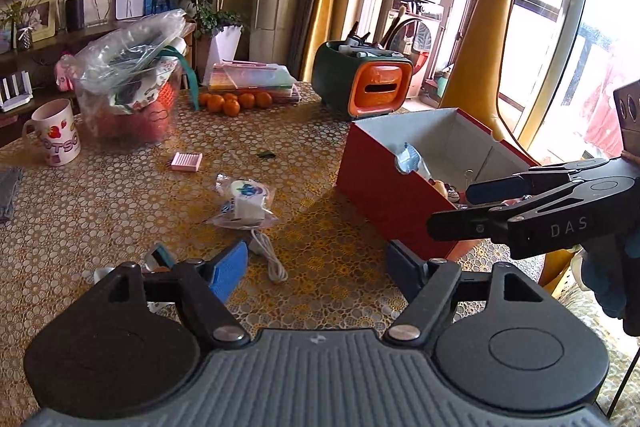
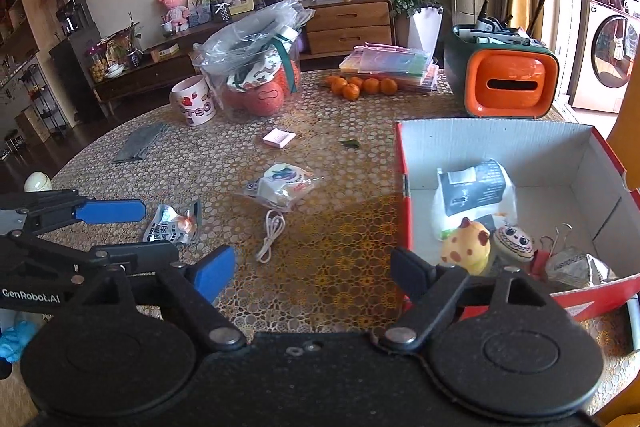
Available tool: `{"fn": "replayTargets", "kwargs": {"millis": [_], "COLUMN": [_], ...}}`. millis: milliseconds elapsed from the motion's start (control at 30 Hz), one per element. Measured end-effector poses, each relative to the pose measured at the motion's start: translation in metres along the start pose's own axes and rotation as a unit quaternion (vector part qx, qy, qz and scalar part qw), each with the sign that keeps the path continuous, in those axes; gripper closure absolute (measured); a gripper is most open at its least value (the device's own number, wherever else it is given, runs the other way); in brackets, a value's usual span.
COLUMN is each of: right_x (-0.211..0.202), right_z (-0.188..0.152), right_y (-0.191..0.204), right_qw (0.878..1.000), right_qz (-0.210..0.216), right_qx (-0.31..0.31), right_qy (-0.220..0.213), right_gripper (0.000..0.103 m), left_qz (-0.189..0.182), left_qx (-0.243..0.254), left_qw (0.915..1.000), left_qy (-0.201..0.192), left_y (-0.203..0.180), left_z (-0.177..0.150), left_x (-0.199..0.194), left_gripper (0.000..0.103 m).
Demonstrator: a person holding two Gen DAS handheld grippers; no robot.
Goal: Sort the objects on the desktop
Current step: 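Withdraw both tools from the box toward the drink pouch and white cable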
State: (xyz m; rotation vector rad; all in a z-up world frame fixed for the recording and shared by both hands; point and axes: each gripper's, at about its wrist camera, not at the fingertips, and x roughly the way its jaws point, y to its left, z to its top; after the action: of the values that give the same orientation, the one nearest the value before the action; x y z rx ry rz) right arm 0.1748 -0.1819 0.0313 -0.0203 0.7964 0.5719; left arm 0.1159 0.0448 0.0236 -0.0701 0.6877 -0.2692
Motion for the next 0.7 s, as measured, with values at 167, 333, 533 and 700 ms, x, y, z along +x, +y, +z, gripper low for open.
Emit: {"fn": "replayTargets", "kwargs": {"millis": [167,333,533,700], "right_x": [0.010,0.025,0.042,0.056], "right_z": [-0.001,-0.004,-0.003,-0.003], "right_y": [0.024,0.045,0.059,0.064], "right_qw": [1.000,0.999,0.999,0.999], "right_qz": [0.004,0.008,0.006,0.005], "right_qx": [-0.021,-0.037,-0.042,-0.043], "right_qy": [-0.002,0.008,0.015,0.022], "right_gripper": [0.016,0.014,0.014,0.014], "left_qz": [0.011,0.025,0.032,0.042], "left_qx": [-0.016,-0.022,-0.036,-0.039], "left_qw": [0.9998,0.9995,0.9988,0.9983], "left_qy": [0.000,0.001,0.011,0.009], "left_y": [0.024,0.044,0.066,0.081], "left_z": [-0.015,-0.030,-0.048,-0.056], "left_x": [-0.008,-0.010,-0.002,0.008], "left_gripper": [0.021,0.019,0.011,0.002]}}
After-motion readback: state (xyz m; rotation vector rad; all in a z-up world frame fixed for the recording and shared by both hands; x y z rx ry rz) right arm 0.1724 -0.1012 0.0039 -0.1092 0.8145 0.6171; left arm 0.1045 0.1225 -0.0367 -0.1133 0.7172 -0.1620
